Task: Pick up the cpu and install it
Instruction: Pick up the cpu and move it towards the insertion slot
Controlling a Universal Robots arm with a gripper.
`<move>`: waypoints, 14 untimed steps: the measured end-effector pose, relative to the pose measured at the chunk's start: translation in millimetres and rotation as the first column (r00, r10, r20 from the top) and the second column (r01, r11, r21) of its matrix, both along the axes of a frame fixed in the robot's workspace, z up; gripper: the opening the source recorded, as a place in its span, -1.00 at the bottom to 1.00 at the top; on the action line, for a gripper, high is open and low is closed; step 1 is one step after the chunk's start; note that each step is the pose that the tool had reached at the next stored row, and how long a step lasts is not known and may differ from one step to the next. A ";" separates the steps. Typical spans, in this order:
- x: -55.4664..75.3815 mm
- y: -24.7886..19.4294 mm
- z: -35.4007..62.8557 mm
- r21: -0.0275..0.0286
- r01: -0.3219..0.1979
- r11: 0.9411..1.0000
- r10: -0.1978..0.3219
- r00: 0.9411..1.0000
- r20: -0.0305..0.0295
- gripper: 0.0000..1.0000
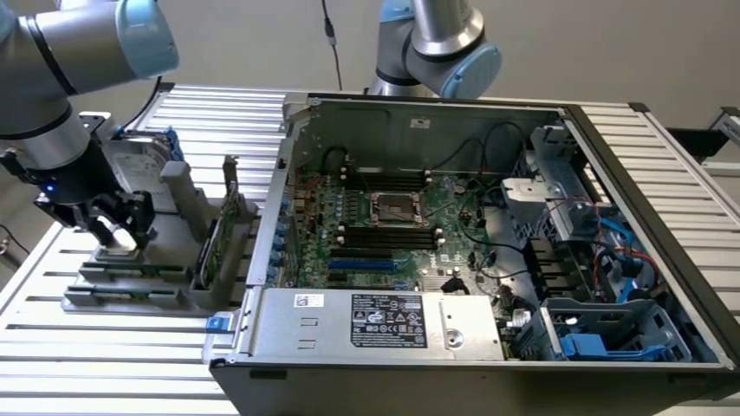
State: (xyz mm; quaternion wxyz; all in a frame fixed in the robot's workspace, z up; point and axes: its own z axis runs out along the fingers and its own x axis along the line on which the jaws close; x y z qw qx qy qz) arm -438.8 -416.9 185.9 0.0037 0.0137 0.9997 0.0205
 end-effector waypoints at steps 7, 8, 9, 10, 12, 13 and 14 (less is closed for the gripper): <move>0.0 0.0 -4.0 0.009 -0.001 1.000 0.001 1.000 -0.001 0.19; 0.0 0.0 -4.4 0.010 -0.001 1.000 0.001 1.000 -0.001 0.19; -0.1 0.0 -4.5 0.011 -0.001 1.000 0.001 1.000 -0.002 0.15; -0.1 0.0 -4.6 0.012 -0.001 1.000 0.001 1.000 -0.002 0.09; -0.1 0.0 -4.8 0.014 -0.001 1.000 0.001 1.000 -0.002 0.09; -0.2 0.0 -4.8 0.015 -0.001 1.000 0.001 1.000 -0.002 0.09; -0.3 -0.1 -4.6 0.016 -0.001 1.000 0.001 1.000 -0.002 0.09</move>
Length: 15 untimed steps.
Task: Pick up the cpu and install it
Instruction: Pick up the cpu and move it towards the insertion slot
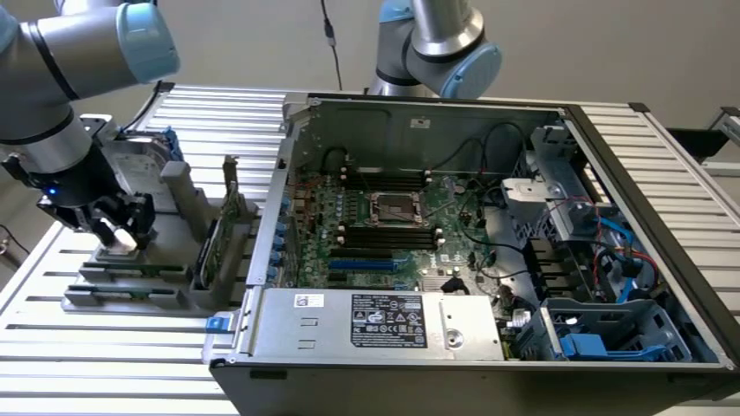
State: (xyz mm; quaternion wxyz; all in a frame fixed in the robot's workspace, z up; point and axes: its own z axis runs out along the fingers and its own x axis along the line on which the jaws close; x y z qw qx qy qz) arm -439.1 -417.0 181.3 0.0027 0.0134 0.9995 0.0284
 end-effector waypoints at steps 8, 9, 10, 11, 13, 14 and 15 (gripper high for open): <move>-1.4 0.0 8.0 0.006 0.000 1.000 0.000 1.000 -0.002 0.09; -1.5 0.0 10.9 0.006 0.000 1.000 0.000 1.000 -0.002 0.09; -1.6 0.0 13.9 0.007 0.000 1.000 0.000 1.000 -0.002 0.09; -1.6 0.0 17.7 0.007 0.000 1.000 0.000 1.000 -0.002 0.09; -1.6 0.0 26.6 0.007 0.000 1.000 0.000 1.000 -0.002 0.09; -1.6 0.1 31.1 0.007 0.000 1.000 0.000 1.000 -0.002 0.09; -1.6 0.1 35.9 0.007 0.000 1.000 0.000 1.000 -0.003 0.09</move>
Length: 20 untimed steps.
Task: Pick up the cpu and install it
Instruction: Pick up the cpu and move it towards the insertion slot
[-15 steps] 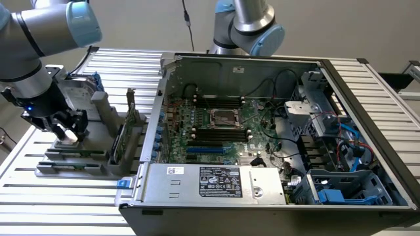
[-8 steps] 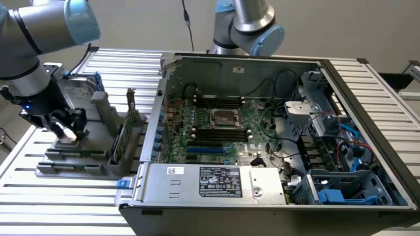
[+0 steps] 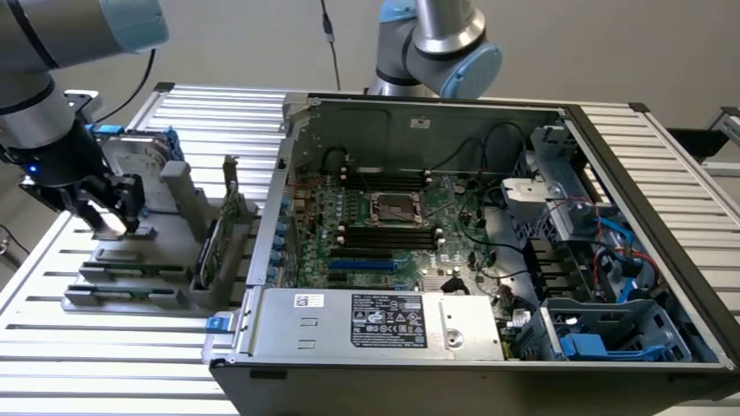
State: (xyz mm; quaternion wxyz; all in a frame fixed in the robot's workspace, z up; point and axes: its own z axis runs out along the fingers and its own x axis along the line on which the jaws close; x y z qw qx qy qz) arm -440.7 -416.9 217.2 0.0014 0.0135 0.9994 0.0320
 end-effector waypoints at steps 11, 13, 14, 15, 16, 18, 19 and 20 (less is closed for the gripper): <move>2.2 2.0 49.8 0.000 0.000 1.000 0.000 1.000 0.000 0.09; 4.2 2.5 58.9 0.000 0.000 1.000 0.000 1.000 0.000 0.09; 5.3 2.7 63.4 0.000 0.000 1.000 0.000 1.000 0.000 0.09; 6.5 2.9 67.9 0.000 0.000 1.000 0.000 1.000 0.000 0.09; 8.1 3.1 72.7 0.000 0.000 1.000 0.000 1.000 0.000 0.09; 12.8 3.5 81.6 0.000 0.000 1.000 0.000 1.000 0.000 0.09; 15.6 3.7 86.1 0.000 0.000 1.000 0.000 1.000 0.000 0.09; 19.0 3.8 90.6 0.000 0.000 1.000 0.000 1.000 0.000 0.09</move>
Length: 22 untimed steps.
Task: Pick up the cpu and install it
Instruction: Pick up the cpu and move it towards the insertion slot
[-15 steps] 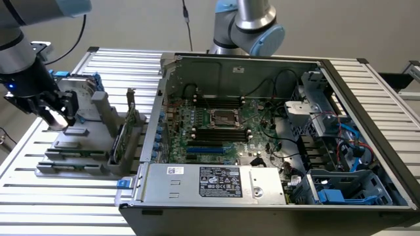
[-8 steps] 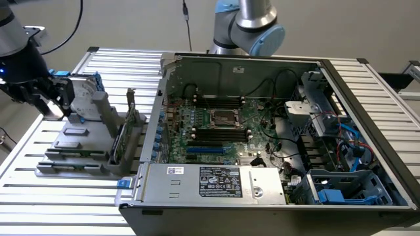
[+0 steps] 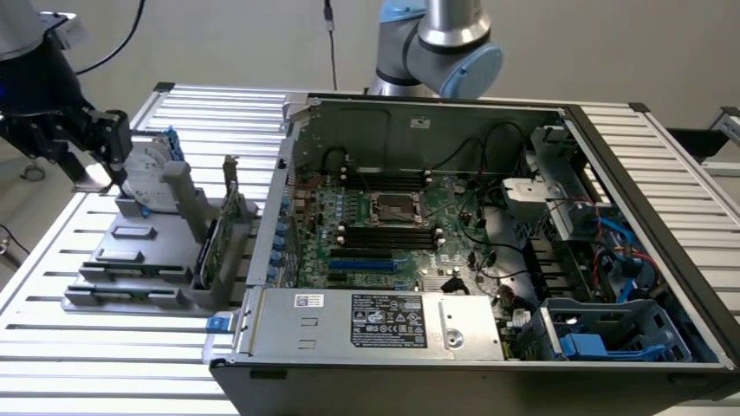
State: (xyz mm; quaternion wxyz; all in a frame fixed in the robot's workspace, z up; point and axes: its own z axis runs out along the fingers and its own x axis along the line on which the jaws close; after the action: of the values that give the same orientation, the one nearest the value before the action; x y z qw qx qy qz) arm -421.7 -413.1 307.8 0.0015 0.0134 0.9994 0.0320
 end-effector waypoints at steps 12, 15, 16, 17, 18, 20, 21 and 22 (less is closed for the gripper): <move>53.7 0.0 54.8 0.000 0.000 1.000 0.000 1.000 -0.002 0.09; 67.5 0.1 66.8 0.000 0.000 1.000 0.000 1.000 -0.005 0.09; 72.0 0.0 70.0 0.000 0.000 1.000 0.000 1.000 -0.008 0.09; 76.5 0.0 72.8 0.000 0.000 1.000 0.000 1.000 -0.010 0.09; 81.0 0.0 75.2 0.000 0.000 1.000 0.000 1.000 -0.012 0.09; 90.2 0.0 79.1 0.000 0.000 1.000 0.000 1.000 -0.018 0.09; 94.7 0.0 80.2 0.000 0.000 1.000 0.000 1.000 -0.021 0.09; 99.2 0.0 81.0 0.000 0.000 1.000 0.000 1.000 -0.024 0.09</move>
State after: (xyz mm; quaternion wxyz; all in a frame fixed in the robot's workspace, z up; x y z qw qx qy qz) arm -322.5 -413.1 388.8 -0.0106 0.0138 0.9993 0.0318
